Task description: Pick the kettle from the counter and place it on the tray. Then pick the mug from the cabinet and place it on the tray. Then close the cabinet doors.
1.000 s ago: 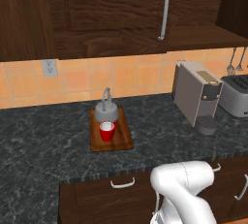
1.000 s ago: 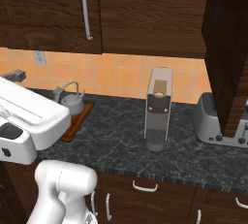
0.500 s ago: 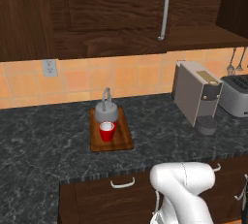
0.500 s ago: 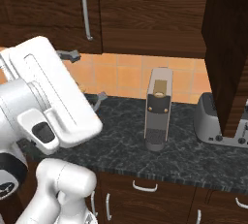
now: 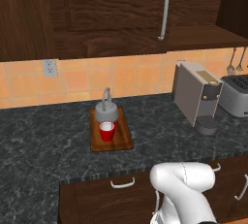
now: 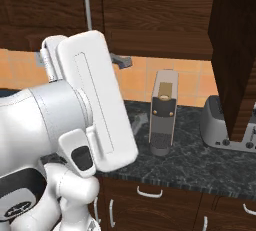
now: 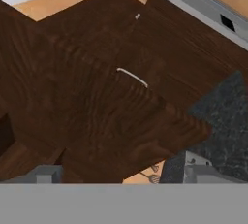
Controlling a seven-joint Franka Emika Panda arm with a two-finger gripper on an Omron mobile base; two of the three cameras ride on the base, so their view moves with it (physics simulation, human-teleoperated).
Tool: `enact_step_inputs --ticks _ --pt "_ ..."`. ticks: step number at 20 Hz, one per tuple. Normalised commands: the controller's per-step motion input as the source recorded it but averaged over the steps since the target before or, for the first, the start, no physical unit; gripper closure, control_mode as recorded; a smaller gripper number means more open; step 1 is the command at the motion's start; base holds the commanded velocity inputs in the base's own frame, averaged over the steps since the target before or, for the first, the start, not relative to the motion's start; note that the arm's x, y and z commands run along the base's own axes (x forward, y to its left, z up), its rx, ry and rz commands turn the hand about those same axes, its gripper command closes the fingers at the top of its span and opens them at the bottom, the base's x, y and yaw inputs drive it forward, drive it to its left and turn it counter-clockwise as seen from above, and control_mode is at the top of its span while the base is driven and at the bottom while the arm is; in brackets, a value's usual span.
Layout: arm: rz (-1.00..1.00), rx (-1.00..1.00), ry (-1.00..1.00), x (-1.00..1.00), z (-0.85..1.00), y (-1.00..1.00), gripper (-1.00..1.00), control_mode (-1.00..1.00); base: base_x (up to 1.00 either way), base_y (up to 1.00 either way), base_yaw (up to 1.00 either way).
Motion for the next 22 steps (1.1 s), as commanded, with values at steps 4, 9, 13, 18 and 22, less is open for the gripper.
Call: enact_step_inputs --ticks 4,9,13,18,22 --pt "-0.02 0.14 0.11 -0.06 0.0 -0.5 -1.0 -1.0 0.0 0.0 0.0" --pt "0.0 0.25 0.06 -0.13 -0.12 -0.49 -1.0 -1.0 0.0 0.0 0.0" --pt "0.0 0.15 -0.07 -0.1 -0.29 -0.46 -1.0 -1.0 0.0 0.0 0.0" --pt "0.0 0.14 -0.19 -0.03 -0.2 -0.44 -1.0 -1.0 0.0 0.0 0.0" --pt "0.0 0.09 -0.15 -0.09 -0.03 -0.39 -1.0 -1.0 0.0 0.0 0.0"
